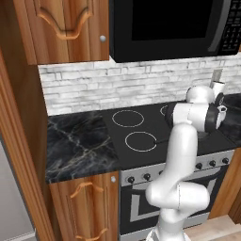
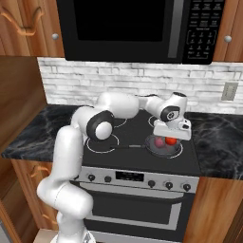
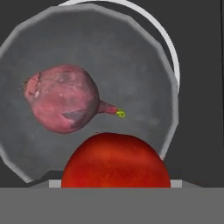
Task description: Place the pan on the front right burner on the stove. Then place the tomato and the onion in the pan and turn on the front right burner.
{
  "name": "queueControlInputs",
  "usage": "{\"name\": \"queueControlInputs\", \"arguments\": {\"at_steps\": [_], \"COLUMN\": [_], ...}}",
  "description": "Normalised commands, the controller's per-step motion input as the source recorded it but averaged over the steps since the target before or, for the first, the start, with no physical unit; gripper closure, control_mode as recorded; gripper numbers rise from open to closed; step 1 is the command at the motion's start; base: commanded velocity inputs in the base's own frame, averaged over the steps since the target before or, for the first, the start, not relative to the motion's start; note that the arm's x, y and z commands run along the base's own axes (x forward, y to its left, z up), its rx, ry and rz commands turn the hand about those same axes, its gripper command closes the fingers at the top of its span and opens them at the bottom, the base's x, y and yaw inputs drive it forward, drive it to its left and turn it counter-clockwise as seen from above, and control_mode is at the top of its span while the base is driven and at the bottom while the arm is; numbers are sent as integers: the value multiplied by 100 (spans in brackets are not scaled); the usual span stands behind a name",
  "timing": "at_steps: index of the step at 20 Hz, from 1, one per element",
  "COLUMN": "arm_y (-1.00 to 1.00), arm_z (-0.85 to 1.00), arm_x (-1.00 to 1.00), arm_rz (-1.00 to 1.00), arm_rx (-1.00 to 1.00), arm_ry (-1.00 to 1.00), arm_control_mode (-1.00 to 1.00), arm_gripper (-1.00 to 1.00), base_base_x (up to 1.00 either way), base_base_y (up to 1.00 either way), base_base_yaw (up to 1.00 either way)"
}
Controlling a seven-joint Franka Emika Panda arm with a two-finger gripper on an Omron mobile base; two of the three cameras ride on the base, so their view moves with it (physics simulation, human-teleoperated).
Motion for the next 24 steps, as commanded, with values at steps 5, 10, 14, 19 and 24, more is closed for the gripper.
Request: {"name": "queueControlInputs", "arguments": {"at_steps": [5, 10, 14, 19, 24], "arm_y": [0, -1, -2, 0, 0], "arm_z": [-34, -28, -20, -20, -20], "arm_x": [11, 13, 18, 18, 8], "arm_rz": [0, 0, 0, 0, 0], "arm_rx": [1, 0, 0, 0, 0], "arm_ry": [0, 0, 0, 0, 0], "arm_control_mode": [-100, -100, -100, -100, -100], "arm_gripper": [100, 100, 100, 100, -100], "base_base_x": [0, 0, 0, 0, 0], "base_base_y": [0, 0, 0, 0, 0], "base_base_yaw": [0, 0, 0, 0, 0]}}
